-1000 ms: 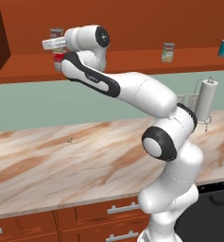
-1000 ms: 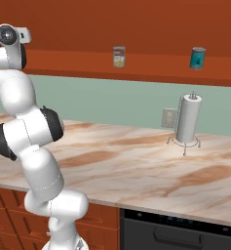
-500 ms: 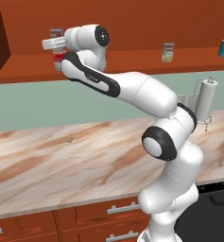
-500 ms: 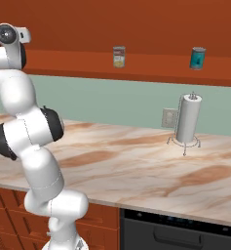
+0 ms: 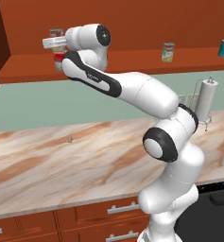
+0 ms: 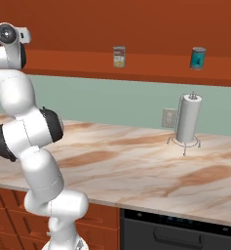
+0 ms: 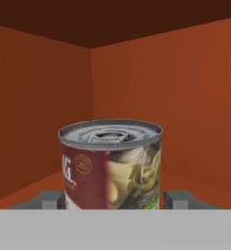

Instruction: Stack two cans on top of the other two cans in the cabinet.

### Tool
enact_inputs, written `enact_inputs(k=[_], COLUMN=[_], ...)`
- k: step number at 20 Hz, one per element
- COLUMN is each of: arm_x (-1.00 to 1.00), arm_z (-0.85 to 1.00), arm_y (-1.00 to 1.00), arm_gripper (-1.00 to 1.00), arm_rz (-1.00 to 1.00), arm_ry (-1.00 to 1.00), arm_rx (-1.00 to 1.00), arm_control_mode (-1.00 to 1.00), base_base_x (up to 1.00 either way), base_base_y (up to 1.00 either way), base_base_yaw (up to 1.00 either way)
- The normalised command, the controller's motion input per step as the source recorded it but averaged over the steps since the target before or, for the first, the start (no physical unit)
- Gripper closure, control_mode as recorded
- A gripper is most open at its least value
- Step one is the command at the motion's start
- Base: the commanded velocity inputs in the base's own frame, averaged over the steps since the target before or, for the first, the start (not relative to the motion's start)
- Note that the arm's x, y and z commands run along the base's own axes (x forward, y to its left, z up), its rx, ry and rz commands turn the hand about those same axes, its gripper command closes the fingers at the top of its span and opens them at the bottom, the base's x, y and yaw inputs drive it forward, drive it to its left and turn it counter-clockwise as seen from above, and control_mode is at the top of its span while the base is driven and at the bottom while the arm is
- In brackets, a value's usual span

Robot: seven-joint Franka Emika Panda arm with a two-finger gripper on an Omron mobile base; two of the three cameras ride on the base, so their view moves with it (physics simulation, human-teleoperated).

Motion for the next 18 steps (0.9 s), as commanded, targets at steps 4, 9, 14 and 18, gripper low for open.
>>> enact_inputs(k=[4,9,14,18], arm_x=[-0.02,-0.03,-0.33,-0.38], arm_z=[-0.06,-0.04,-0.02,0.00], arm_y=[-0.02,-0.07,-0.20,-0.06], arm_gripper=[-1.00,-1.00,-1.00,-1.00], arm_rz=[0.00,-0.01,-0.13,-0.09], arm_ry=[0.00,0.00,0.00,0.00], arm_rx=[0.03,0.00,0.00,0.02], arm_control_mode=[-1.00,-1.00,-1.00,-1.00], base_base_x=[0.00,0.00,0.00,0.00], base_base_y=[0.00,0.00,0.00,0.00], base_base_yaw=[0.00,0.00,0.00,0.00])
